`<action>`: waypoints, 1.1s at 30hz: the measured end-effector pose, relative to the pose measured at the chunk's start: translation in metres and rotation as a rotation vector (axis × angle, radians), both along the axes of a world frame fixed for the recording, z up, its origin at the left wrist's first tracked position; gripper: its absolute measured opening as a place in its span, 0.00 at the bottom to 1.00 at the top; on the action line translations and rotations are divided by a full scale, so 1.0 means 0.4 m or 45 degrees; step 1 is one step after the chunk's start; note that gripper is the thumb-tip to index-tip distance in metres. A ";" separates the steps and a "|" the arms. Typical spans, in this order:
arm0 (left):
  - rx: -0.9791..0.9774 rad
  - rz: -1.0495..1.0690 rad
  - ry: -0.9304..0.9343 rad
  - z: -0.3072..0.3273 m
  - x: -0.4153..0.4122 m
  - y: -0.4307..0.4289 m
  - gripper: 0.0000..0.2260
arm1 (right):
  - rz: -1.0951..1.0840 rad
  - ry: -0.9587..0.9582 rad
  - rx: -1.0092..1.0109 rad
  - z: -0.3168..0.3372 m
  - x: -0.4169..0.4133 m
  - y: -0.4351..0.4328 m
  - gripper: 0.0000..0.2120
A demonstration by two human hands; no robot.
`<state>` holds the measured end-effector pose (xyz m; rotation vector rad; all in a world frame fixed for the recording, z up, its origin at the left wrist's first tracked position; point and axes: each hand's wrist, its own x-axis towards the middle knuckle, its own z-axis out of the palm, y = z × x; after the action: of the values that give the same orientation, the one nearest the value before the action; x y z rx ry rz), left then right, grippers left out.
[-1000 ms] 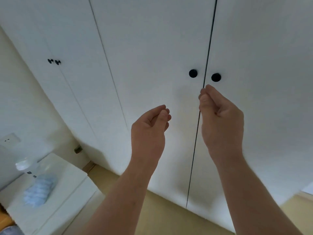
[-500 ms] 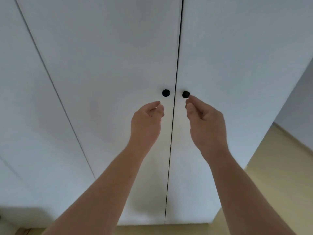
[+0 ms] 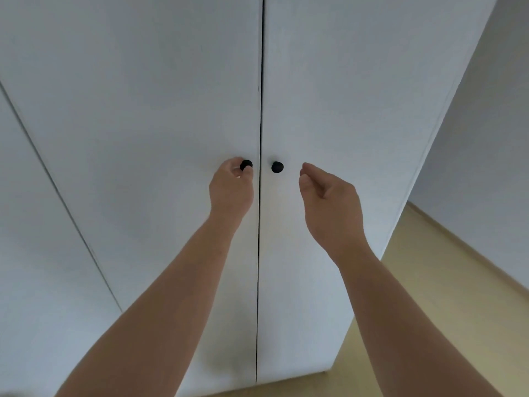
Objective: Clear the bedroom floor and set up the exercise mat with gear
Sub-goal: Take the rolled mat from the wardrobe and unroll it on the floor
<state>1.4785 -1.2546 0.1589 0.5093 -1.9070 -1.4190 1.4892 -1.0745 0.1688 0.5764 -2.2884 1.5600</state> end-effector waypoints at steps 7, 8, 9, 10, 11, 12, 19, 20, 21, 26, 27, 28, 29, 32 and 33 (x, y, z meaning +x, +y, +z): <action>-0.233 0.057 -0.163 0.019 0.021 0.011 0.13 | 0.060 0.030 0.001 0.007 -0.012 0.014 0.17; -0.270 0.080 -0.185 0.019 0.026 0.012 0.14 | 0.073 0.030 -0.006 0.006 -0.011 0.015 0.17; -0.307 0.103 -0.194 0.017 0.035 0.016 0.14 | 0.085 0.027 -0.017 0.004 -0.010 0.017 0.17; -0.335 0.121 -0.192 0.015 0.044 0.021 0.14 | 0.098 0.019 -0.021 0.001 -0.005 0.018 0.17; -0.343 0.133 -0.179 0.011 0.057 0.030 0.13 | 0.108 0.018 -0.009 -0.001 0.000 0.021 0.17; -0.343 0.145 -0.162 0.008 0.073 0.038 0.13 | 0.125 0.026 0.011 -0.003 0.006 0.019 0.16; -0.314 0.288 -0.008 -0.031 0.246 0.098 0.11 | 0.439 -0.105 0.113 -0.032 0.022 -0.026 0.16; -0.294 0.310 0.012 -0.032 0.274 0.104 0.12 | 0.521 -0.115 0.118 -0.034 0.026 -0.038 0.14; -0.269 0.330 0.036 -0.031 0.300 0.109 0.12 | 0.609 -0.141 0.099 -0.037 0.034 -0.050 0.12; -0.171 0.393 0.148 -0.027 0.389 0.127 0.16 | 0.910 -0.242 0.034 -0.056 0.088 -0.084 0.16; -0.129 0.396 0.171 -0.028 0.400 0.128 0.16 | 0.927 -0.248 0.013 -0.060 0.092 -0.085 0.16; -0.070 0.398 0.203 -0.030 0.410 0.127 0.15 | 0.951 -0.266 -0.006 -0.061 0.094 -0.085 0.15; -0.012 0.405 0.228 -0.034 0.421 0.127 0.14 | 0.980 -0.273 -0.007 -0.061 0.098 -0.084 0.13; 0.157 0.401 0.269 -0.062 0.450 0.134 0.15 | 1.070 -0.244 -0.013 -0.058 0.111 -0.080 0.18; 0.223 0.405 0.271 -0.075 0.461 0.142 0.16 | 1.091 -0.238 -0.034 -0.061 0.116 -0.081 0.19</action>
<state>1.6630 -1.1976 0.1287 0.6823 -1.4686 -1.3738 1.5355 -1.1070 0.1443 1.6153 -2.2605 2.0484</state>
